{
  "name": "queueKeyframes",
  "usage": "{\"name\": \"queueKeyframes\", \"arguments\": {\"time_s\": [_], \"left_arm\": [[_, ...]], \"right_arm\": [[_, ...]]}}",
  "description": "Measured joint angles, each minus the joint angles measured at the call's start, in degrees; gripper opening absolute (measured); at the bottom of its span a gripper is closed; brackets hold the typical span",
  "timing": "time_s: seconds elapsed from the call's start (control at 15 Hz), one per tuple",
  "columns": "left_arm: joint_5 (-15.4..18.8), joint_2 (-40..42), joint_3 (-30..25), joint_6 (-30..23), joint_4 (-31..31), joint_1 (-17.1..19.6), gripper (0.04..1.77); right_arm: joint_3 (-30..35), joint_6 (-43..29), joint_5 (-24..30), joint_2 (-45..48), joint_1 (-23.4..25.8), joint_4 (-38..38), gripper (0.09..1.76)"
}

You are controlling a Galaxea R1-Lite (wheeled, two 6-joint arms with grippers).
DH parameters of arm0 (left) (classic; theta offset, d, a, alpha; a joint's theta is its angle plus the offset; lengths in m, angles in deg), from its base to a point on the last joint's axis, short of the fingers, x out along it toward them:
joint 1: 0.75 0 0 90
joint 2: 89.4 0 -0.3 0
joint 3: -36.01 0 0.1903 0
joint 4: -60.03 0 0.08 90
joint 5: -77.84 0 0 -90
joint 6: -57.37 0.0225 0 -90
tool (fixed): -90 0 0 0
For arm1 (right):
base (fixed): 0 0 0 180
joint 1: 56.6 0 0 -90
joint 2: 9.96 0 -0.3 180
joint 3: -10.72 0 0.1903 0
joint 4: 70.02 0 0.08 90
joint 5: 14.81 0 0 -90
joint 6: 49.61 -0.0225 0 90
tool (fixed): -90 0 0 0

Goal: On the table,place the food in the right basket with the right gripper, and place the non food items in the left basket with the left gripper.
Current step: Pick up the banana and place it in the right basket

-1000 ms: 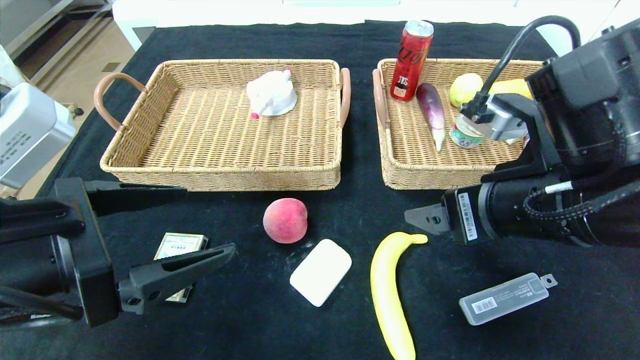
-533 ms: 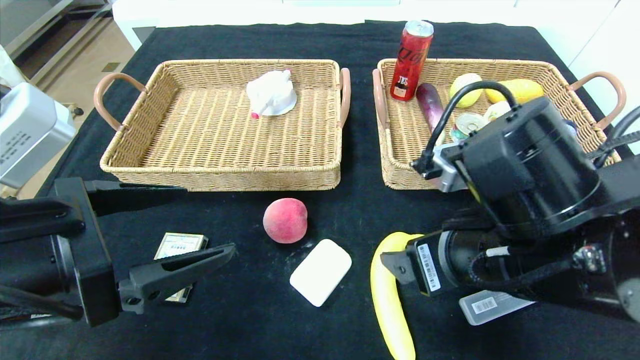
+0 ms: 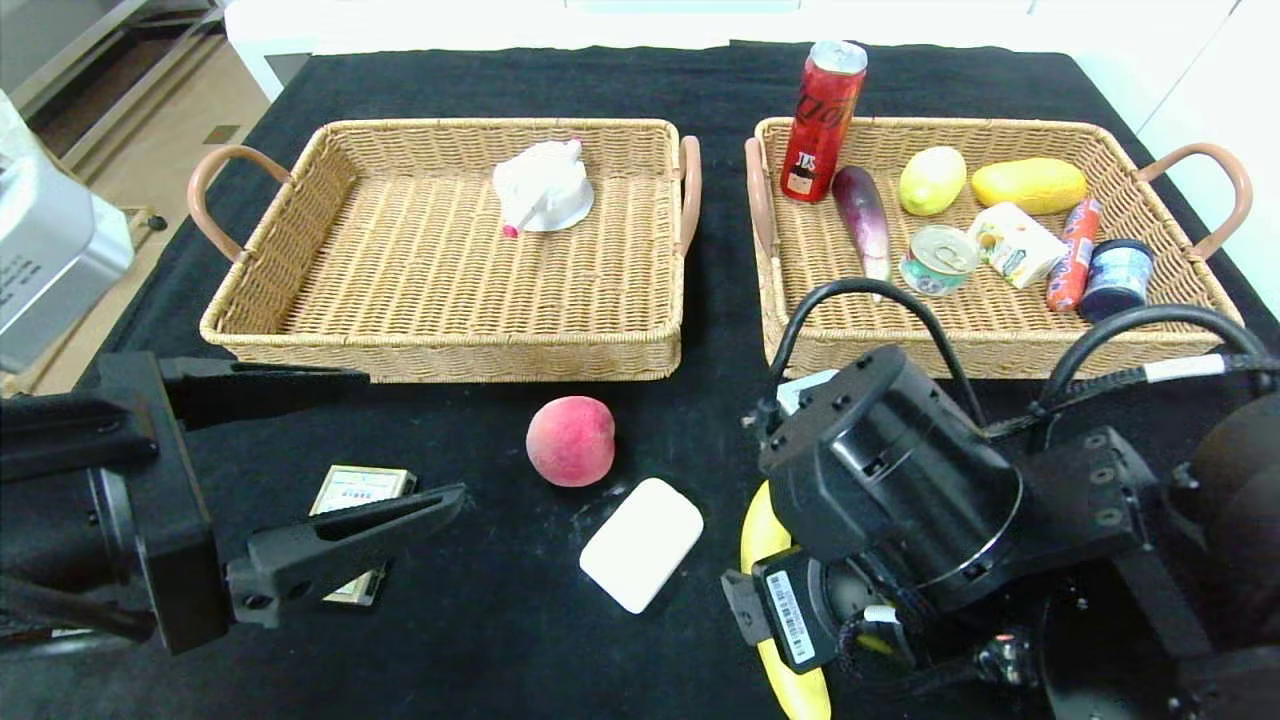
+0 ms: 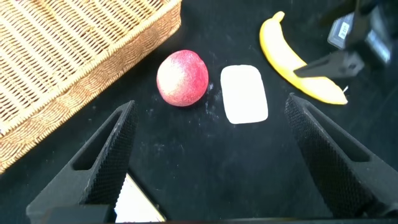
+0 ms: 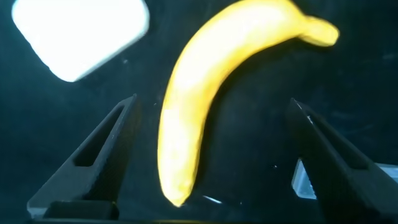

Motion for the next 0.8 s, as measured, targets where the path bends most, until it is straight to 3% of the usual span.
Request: {"name": "queueKeyframes", "arguments": {"time_s": [0.8], "left_arm": [[0.0,0.1,0.0,0.0,0.0,0.0,1.72]], "right_arm": [[-0.1,-2.5,-0.4,-4.9,-0.7,-0.9,1.71]]}}
